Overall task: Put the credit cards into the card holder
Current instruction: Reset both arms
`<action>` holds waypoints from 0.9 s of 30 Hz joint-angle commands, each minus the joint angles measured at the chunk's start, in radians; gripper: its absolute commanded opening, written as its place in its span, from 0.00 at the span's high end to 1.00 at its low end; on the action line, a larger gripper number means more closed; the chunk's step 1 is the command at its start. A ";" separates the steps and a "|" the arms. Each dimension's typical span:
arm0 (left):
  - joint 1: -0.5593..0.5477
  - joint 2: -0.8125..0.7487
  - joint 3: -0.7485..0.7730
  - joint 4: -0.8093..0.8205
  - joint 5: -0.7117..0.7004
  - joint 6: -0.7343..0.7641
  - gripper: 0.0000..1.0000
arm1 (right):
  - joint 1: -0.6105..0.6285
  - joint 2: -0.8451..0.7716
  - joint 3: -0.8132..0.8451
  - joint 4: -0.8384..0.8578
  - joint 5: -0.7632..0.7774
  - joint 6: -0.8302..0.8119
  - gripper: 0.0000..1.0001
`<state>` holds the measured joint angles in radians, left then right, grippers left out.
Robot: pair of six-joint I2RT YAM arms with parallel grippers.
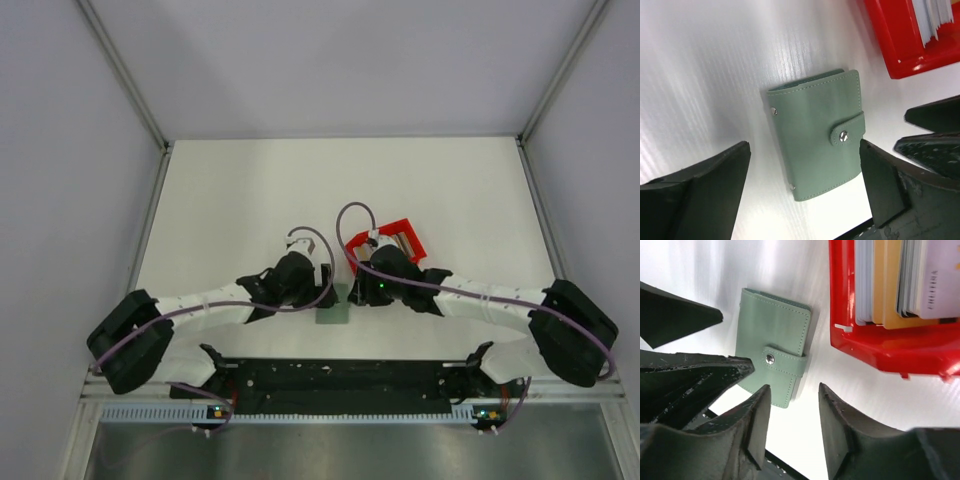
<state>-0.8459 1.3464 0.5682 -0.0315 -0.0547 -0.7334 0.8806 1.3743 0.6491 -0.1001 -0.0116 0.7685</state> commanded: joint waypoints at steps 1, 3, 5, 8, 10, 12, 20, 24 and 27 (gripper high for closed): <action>0.004 -0.107 0.002 -0.067 -0.105 -0.006 0.02 | -0.005 -0.122 -0.031 -0.032 0.097 -0.044 0.53; 0.004 -0.145 0.012 -0.112 -0.149 -0.009 0.02 | -0.006 -0.176 -0.049 -0.064 0.131 -0.044 0.48; 0.005 -0.185 0.013 -0.145 -0.184 -0.009 0.02 | -0.006 -0.249 -0.087 -0.070 0.153 -0.031 0.42; 0.019 -0.249 -0.007 -0.165 -0.223 -0.014 0.02 | -0.006 -0.358 -0.161 -0.078 0.197 -0.005 0.32; 0.051 -0.286 -0.028 -0.165 -0.217 -0.011 0.02 | -0.008 -0.426 -0.190 -0.133 0.264 0.029 0.25; 0.093 -0.320 -0.048 -0.171 -0.212 -0.006 0.02 | -0.008 -0.489 -0.215 -0.180 0.336 0.046 0.19; 0.120 -0.474 -0.044 -0.251 -0.410 -0.075 0.02 | -0.080 -0.705 -0.184 -0.375 0.653 -0.035 0.01; 0.122 -0.472 -0.018 -0.306 -0.506 -0.086 0.02 | -0.251 -0.744 -0.140 -0.440 0.679 -0.124 0.01; 0.122 -0.469 -0.004 -0.344 -0.562 -0.069 0.02 | -0.418 -0.765 -0.147 -0.441 0.667 -0.169 0.01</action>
<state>-0.7261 0.8799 0.5217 -0.3199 -0.4927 -0.8032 0.6201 0.6380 0.4568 -0.4919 0.5858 0.6899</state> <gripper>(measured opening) 0.983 0.986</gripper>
